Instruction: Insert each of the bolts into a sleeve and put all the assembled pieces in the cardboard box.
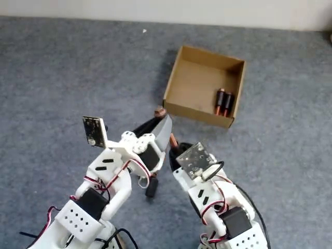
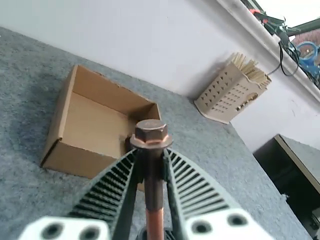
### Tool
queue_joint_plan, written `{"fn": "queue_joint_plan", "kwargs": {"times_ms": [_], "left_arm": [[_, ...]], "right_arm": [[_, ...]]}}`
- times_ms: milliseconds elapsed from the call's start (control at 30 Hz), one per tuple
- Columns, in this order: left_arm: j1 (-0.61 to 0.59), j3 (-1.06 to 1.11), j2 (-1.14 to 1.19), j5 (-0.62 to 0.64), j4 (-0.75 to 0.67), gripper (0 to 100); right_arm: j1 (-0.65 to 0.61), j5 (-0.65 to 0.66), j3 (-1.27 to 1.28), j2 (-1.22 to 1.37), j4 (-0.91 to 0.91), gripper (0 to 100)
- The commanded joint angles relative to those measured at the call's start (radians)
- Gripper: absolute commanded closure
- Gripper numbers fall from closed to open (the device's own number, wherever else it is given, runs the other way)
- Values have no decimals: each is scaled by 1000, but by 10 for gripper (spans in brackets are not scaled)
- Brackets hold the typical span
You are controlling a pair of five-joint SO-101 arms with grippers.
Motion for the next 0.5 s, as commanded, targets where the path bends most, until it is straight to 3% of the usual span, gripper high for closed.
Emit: {"fn": "queue_joint_plan", "kwargs": {"times_ms": [0, 467], "left_arm": [[44, 5, -10, 6, -11, 995], [44, 48, -12, -121, -15, 994]], "right_arm": [[-16, 29, -42, -13, -8, 993], [-13, 29, -48, -13, -8, 993]]}}
